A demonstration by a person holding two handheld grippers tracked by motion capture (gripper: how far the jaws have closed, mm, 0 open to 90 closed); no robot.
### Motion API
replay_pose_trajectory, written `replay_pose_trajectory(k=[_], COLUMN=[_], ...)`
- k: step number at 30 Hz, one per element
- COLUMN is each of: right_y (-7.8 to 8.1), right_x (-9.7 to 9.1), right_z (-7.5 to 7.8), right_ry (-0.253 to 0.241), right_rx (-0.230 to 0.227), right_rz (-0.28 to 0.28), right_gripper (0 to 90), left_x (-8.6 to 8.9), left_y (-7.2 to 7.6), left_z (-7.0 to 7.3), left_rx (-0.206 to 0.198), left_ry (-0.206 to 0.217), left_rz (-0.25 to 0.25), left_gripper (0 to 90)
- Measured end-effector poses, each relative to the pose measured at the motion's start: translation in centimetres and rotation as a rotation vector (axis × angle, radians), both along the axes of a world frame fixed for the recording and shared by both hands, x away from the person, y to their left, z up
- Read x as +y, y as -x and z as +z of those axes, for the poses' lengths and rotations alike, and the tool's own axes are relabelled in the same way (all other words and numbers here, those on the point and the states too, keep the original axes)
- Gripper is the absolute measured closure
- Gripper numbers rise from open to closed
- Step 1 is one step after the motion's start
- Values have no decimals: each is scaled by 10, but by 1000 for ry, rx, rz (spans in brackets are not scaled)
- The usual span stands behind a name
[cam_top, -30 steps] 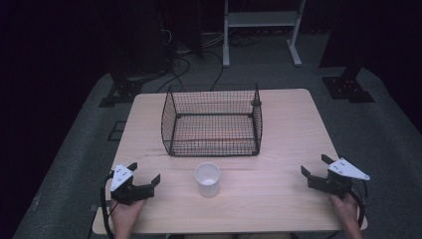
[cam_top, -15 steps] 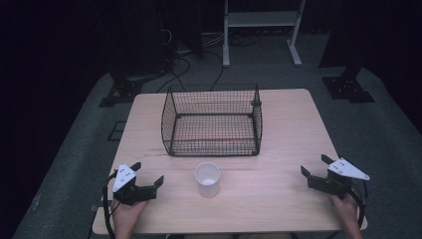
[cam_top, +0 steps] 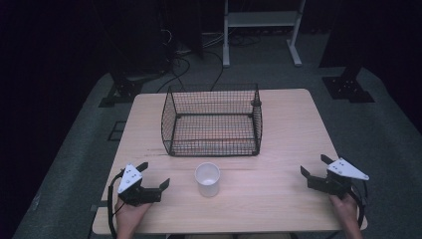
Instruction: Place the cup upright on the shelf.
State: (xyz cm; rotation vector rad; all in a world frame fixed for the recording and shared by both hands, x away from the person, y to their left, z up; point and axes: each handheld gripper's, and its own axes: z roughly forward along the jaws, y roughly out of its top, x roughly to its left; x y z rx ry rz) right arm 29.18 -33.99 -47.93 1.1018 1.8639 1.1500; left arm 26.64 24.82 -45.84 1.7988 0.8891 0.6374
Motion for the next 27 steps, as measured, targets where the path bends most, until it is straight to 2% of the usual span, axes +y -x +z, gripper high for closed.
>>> replay_pose_trajectory(k=[4,17,20,22,25,27], right_y=[0,0,0,0,0,0], right_x=[0,0,0,0,0,1], right_z=[0,0,0,0,0,0], right_ry=[1,1,1,2,3,4], right_rx=[0,0,-1,-1,-2,-1], right_rz=[1,1,0,0,0,0], right_gripper=[131,131,131,131,131,131], left_x=[-3,-20,-22,-22,-24,-24], left_y=[1,0,1,0,1,1], left_z=[1,2,2,2,2,2], left_rx=[0,23,23,25,21,22], left_ry=[2,-62,-38,-38,-63,-53], left_rz=[-28,-127,-159,-165,-163,-166], left_gripper=[22,22,22,22,22,22])
